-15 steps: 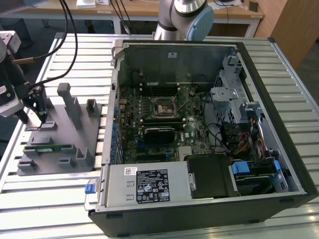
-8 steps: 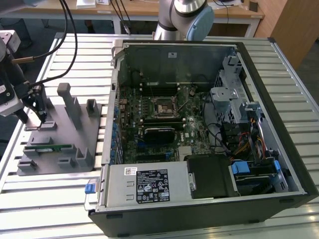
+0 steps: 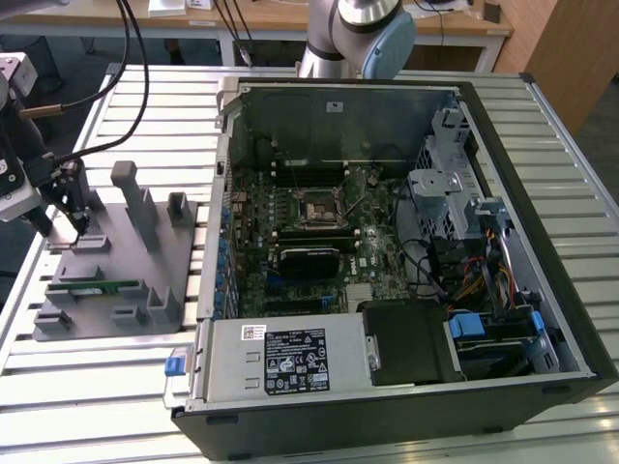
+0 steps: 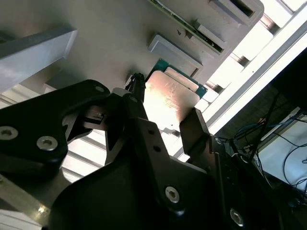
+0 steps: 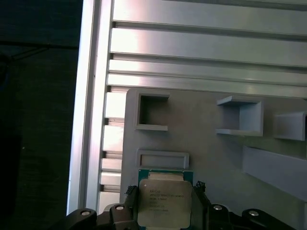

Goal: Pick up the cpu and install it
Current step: 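Pick up the cpu and move it towards the insertion slot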

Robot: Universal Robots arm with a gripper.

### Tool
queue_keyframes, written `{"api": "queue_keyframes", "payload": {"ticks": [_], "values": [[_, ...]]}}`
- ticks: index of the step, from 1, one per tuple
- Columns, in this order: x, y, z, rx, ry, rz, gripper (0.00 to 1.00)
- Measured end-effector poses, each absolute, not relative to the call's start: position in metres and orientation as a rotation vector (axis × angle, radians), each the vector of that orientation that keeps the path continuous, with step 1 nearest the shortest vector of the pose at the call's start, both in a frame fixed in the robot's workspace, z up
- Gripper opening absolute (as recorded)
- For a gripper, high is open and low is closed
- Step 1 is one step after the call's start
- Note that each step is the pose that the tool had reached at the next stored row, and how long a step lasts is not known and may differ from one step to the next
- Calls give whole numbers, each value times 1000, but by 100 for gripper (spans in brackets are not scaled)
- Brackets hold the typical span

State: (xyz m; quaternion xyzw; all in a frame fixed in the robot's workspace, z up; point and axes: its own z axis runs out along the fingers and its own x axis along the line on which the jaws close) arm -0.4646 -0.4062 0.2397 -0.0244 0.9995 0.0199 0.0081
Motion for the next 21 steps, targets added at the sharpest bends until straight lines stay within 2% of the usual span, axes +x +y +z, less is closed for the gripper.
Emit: {"api": "queue_keyframes", "payload": {"ticks": [21], "values": [[-465,-406,254,-76,3124,62,54]]}}
